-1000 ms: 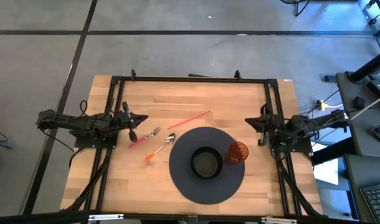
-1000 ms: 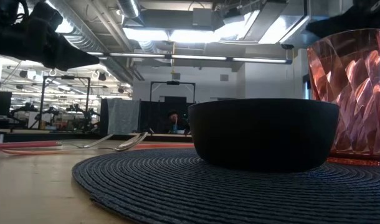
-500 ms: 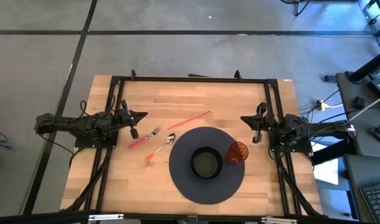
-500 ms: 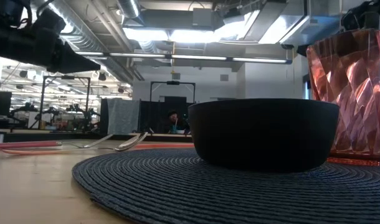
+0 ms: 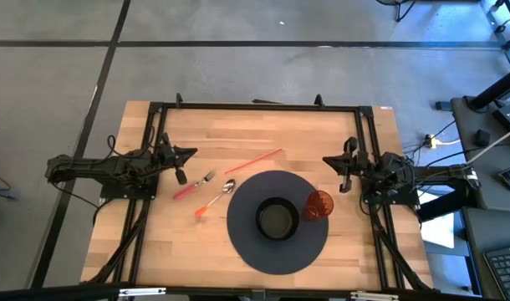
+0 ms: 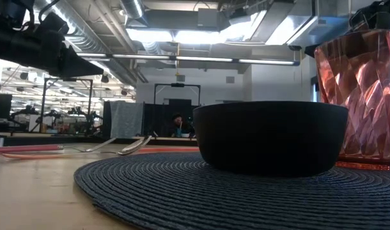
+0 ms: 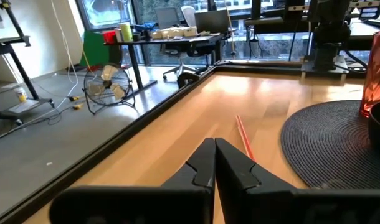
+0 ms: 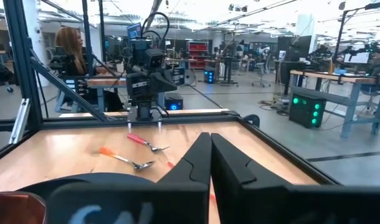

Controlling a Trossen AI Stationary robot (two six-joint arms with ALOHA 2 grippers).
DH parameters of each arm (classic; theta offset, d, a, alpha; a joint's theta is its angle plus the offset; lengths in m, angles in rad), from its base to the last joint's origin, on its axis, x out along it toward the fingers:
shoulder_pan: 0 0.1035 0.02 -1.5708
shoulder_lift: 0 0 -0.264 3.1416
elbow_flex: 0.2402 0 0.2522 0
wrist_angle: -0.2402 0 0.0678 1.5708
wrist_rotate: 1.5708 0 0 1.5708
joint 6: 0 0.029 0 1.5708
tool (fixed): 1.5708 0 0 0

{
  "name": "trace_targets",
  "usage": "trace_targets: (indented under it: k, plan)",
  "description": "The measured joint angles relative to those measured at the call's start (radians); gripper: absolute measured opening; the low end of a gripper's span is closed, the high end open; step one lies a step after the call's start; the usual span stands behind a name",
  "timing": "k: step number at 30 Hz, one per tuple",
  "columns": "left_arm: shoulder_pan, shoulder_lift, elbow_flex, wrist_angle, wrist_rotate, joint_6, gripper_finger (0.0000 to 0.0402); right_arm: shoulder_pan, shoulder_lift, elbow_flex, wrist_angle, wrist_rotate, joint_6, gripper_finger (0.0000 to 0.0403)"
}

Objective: Pick & Place Utensil
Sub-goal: Put the orange straw into the brown cup

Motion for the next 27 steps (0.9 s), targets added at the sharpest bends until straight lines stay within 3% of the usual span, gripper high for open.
trace_targets:
  k: [27]
  plan:
    - [0.000, 0.000, 0.000, 0.000, 0.000, 0.000, 0.0004, 0.000, 0.000, 0.001, 0.000, -0.008, -0.020, 0.0008]
